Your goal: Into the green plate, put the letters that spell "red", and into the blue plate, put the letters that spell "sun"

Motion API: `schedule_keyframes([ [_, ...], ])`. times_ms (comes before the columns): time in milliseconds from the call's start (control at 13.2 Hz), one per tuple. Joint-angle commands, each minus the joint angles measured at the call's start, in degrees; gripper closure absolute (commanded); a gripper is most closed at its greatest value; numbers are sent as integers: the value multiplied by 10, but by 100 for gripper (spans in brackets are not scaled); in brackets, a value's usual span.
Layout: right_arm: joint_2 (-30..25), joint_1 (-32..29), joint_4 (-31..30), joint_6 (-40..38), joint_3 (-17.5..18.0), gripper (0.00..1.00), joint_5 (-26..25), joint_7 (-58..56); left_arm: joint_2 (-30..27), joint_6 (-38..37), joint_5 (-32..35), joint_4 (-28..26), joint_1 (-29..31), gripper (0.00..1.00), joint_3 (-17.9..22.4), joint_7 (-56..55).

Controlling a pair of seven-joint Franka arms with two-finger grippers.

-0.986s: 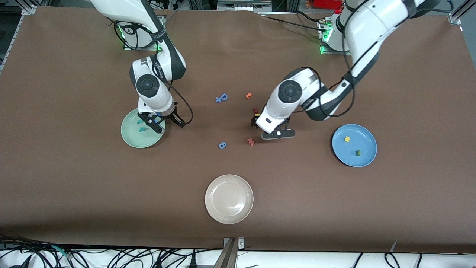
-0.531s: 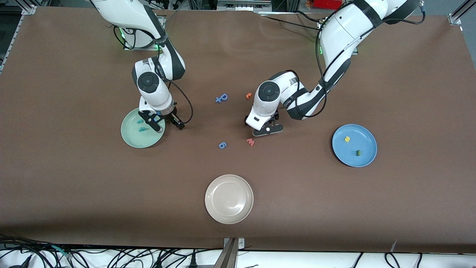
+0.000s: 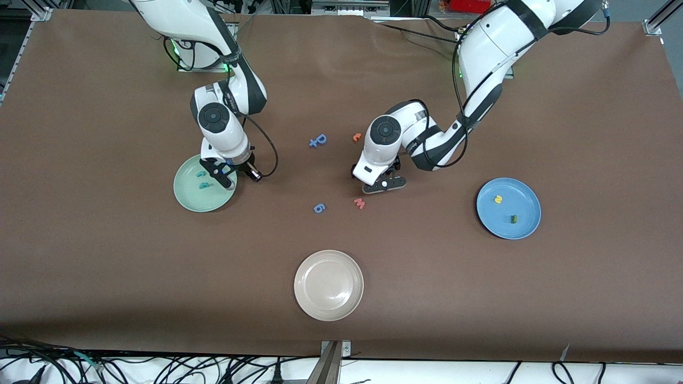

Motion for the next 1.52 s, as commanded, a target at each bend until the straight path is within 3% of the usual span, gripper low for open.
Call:
schedule_keyframes([
  [0, -12, -2, -4, 4, 4, 80, 4, -8, -15, -5, -12, -13, -15, 0, 0, -18],
  [152, -22, -2, 2, 0, 4, 79, 3, -9, -16, -7, -12, -15, -21, 1, -2, -21],
  [379, -36, -4, 48, -108, -7, 79, 2, -43, -19, -6, -12, -20, -21, 11, -3, -28],
  [531, -47, -4, 65, -169, -53, 79, 2, -122, -21, -6, -12, -19, -20, 20, -3, -29],
  [759, -46, -4, 58, -174, -97, 78, 2, -222, -21, -7, -12, -20, -20, 36, -3, -30],
  [835, -44, -4, 56, -174, -97, 71, 2, -223, -22, -6, -12, -20, -20, 42, -3, -30],
  [911, -42, -4, 54, -175, -98, 43, 2, -225, -22, -6, -12, -19, -20, 45, -3, -30],
  [986, -42, -7, 54, -175, -99, 0, 2, -235, -22, -6, -12, -19, -20, 52, -3, -30],
  [1442, -84, -8, 74, -234, -116, 0, 4, -329, -21, -6, -12, -19, -20, 70, -3, -30],
])
